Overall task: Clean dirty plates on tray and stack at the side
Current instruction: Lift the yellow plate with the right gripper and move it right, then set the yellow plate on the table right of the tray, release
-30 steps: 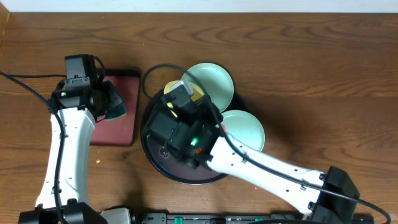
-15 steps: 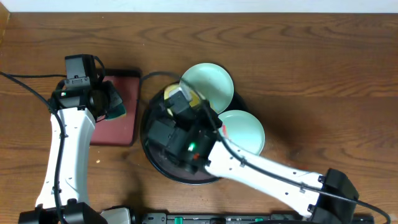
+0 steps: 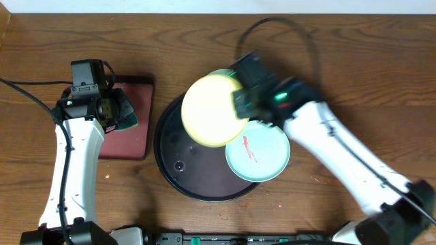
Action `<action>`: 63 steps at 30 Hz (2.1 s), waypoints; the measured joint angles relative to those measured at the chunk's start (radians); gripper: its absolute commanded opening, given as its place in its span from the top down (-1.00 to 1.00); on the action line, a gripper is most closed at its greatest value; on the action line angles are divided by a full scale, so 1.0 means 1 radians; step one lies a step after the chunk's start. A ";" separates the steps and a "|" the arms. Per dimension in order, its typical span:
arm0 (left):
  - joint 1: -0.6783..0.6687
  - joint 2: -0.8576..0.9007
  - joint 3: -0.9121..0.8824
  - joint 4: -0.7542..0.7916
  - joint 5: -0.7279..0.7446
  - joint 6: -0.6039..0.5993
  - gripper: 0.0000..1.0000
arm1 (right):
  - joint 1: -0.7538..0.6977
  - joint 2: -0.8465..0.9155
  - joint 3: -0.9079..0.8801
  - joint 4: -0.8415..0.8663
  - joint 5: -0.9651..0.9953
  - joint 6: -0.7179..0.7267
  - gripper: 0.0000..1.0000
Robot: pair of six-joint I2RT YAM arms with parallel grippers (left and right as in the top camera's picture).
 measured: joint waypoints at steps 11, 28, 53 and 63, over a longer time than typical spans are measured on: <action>0.000 0.000 0.000 0.000 0.000 0.000 0.85 | -0.517 -0.091 0.000 -0.254 -0.093 -0.091 0.98; 0.000 0.000 0.000 0.003 0.000 0.000 0.85 | -0.745 -0.085 -0.505 0.141 -0.047 -0.272 0.90; -0.010 0.000 0.000 0.005 0.076 0.000 0.85 | -0.560 -0.074 -0.309 -0.091 -0.421 -0.333 -0.12; -0.081 0.000 0.058 -0.111 0.047 0.001 0.85 | -0.381 0.069 -0.323 -0.090 -0.409 -0.311 0.07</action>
